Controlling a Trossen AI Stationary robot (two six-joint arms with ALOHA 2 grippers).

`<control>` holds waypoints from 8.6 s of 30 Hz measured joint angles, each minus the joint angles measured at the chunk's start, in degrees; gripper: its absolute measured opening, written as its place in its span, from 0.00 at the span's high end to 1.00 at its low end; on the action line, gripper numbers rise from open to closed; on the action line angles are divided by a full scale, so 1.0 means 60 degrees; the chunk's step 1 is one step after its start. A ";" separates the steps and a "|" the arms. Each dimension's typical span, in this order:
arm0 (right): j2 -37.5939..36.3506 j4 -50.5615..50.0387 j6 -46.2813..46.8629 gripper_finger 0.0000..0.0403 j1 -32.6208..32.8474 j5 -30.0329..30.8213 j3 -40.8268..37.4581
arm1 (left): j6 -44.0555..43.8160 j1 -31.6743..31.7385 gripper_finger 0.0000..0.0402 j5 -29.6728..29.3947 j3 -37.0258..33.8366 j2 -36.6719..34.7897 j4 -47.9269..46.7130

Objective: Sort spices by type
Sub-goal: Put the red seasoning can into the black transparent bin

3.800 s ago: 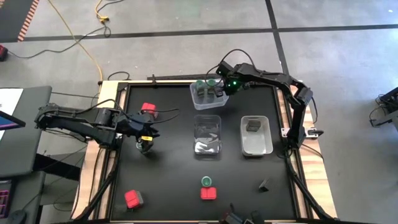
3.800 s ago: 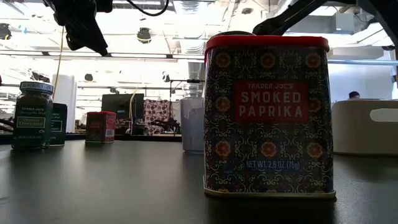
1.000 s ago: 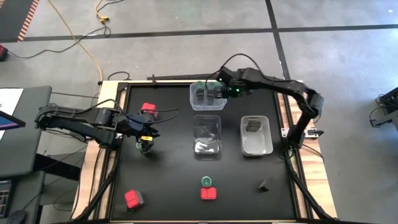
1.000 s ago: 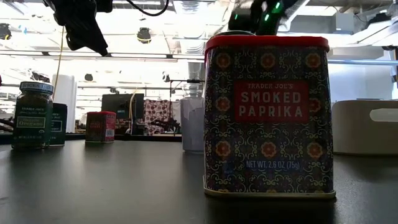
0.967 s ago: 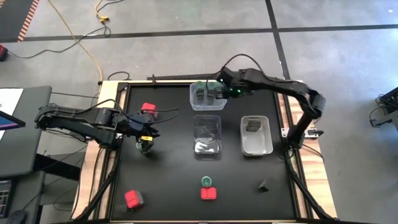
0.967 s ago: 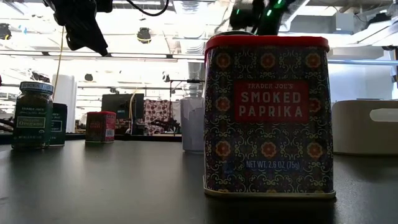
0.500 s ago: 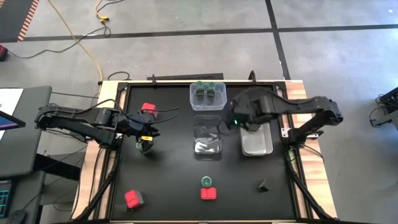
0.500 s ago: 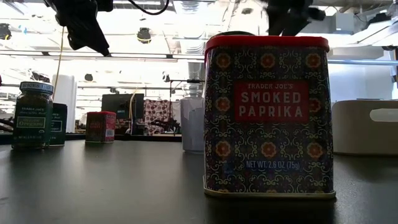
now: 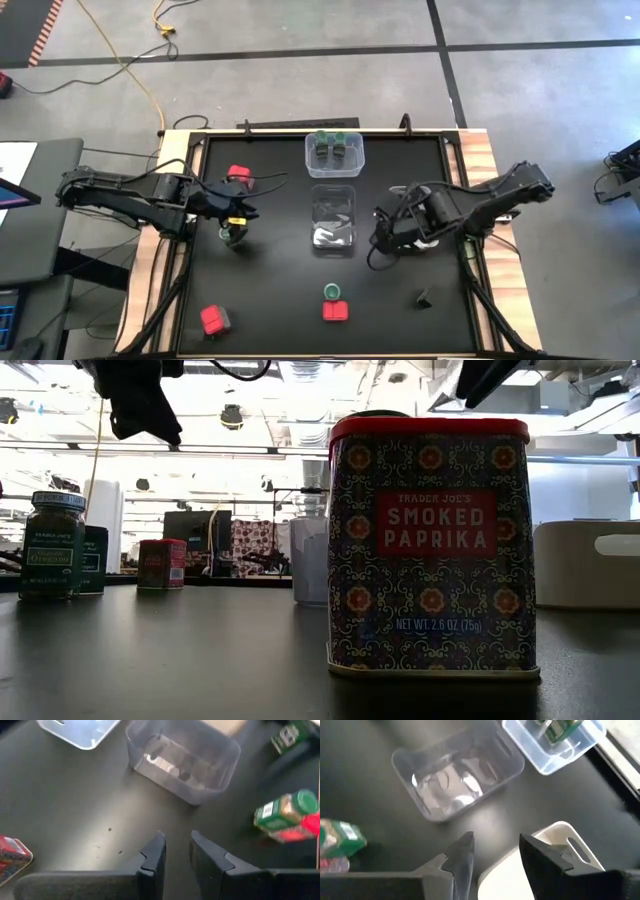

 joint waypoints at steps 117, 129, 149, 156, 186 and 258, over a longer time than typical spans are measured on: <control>-0.3727 0.6364 0.2125 0.54 0.0467 -0.0719 -0.6422 | 1.3349 0.7632 0.07 0.1241 0.1367 0.4379 -0.2871; -0.3726 0.6493 0.2142 0.54 0.0467 -0.0719 -0.6422 | 1.5188 0.7774 0.07 0.1078 0.0641 0.4379 -0.2308; -0.3723 0.6668 0.2300 0.54 0.0467 -0.0719 -0.6426 | 1.4787 0.7887 0.20 0.0842 0.0565 0.5095 -0.1692; -0.3723 0.6678 0.2249 0.54 0.0467 -0.0719 -0.6426 | 1.4444 0.7808 0.38 0.0198 0.0565 0.5075 -0.1701; -0.3723 0.6682 0.2208 0.54 0.0460 -0.0719 -0.6426 | 0.5980 0.1578 0.46 -0.0183 0.7938 0.7050 -0.2580; -0.3723 0.6919 0.2227 0.54 0.0467 -0.0723 -0.6426 | 0.7224 0.2350 0.41 0.0989 1.0038 1.2156 -0.2418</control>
